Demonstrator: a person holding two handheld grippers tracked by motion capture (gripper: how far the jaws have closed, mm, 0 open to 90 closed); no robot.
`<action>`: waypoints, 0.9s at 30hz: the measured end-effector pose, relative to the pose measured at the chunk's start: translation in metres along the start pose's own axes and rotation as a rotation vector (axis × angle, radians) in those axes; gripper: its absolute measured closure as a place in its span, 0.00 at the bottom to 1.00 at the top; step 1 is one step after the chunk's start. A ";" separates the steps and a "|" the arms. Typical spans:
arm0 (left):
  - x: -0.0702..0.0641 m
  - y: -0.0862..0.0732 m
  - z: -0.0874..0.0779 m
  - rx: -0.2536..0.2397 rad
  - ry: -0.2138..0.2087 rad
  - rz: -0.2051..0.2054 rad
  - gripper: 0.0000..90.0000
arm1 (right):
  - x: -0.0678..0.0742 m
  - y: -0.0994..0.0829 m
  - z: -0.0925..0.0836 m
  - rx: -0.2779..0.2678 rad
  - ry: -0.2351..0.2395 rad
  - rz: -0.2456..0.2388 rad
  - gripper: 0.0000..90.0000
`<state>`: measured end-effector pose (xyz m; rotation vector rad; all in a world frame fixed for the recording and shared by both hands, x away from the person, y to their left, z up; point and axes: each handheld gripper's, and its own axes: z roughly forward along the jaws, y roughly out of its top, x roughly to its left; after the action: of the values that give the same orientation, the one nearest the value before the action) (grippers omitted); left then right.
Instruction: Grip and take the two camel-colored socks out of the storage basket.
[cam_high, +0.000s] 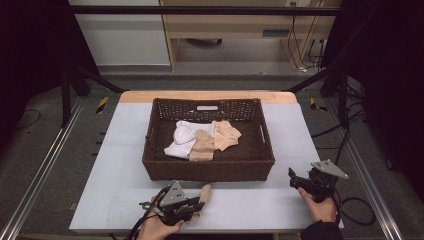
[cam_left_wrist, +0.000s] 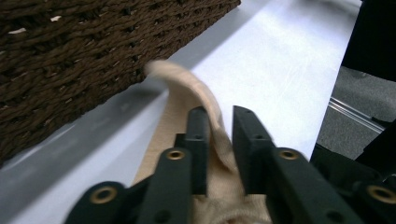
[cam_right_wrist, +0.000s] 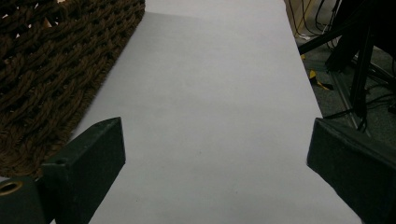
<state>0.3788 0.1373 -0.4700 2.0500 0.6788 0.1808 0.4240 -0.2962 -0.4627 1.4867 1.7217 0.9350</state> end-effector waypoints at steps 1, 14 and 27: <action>0.000 0.001 -0.002 -0.013 0.006 -0.002 0.75 | 0.000 0.000 0.000 -0.001 0.000 0.000 0.05; 0.011 0.020 -0.035 -0.163 0.056 -0.039 0.66 | -0.001 0.001 -0.001 -0.010 0.003 0.012 0.05; 0.030 0.073 -0.074 -0.309 0.128 -0.034 0.61 | -0.003 0.002 -0.003 -0.034 0.001 0.024 0.04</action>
<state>0.4039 0.1784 -0.3731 1.7408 0.7161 0.3755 0.4230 -0.2991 -0.4590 1.4880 1.6842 0.9728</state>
